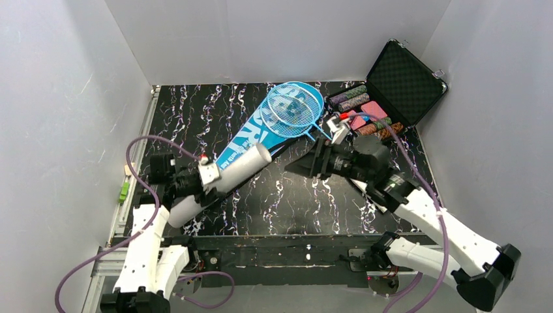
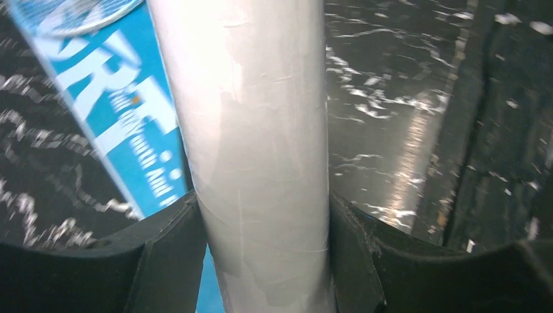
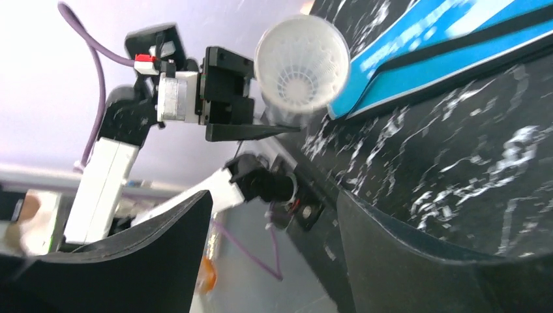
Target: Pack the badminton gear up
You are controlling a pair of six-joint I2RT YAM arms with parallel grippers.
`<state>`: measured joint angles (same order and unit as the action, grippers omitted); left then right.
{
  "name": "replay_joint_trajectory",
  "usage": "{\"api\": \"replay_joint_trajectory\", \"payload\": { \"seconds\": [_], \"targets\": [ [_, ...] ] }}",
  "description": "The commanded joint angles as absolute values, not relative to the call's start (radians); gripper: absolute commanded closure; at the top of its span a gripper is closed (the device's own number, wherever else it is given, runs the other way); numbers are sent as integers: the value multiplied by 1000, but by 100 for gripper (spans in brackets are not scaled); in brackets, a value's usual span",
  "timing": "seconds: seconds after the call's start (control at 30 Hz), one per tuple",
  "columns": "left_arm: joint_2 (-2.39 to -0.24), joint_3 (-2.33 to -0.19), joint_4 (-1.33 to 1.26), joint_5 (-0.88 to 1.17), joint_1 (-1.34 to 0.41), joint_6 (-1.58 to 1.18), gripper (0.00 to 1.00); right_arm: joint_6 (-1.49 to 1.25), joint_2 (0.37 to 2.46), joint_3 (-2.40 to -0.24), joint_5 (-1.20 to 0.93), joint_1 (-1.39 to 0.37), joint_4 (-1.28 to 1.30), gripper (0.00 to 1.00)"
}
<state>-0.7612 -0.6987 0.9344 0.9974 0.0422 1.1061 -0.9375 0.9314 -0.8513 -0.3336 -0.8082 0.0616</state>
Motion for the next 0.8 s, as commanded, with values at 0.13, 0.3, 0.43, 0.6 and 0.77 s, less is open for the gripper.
{"api": "replay_joint_trajectory", "payload": {
  "seconds": [0.13,0.3,0.43,0.6,0.77],
  "targets": [
    [-1058,-929,678,522,47,740,100,-779,870,-1002,-229,-634,453,18],
    [-1225,-980,619,306,72,717,100,-777,844,-976,-150,-594,518,16],
    [-1344,-1012,545,202,115,685,94,-769,843,-955,-112,-582,550,15],
    [-1584,-1099,475,95,169,639,93,-754,866,-930,-85,-580,584,14],
    [-1747,-1139,440,106,170,602,88,-740,910,-933,-54,-572,621,13]
  ]
}}
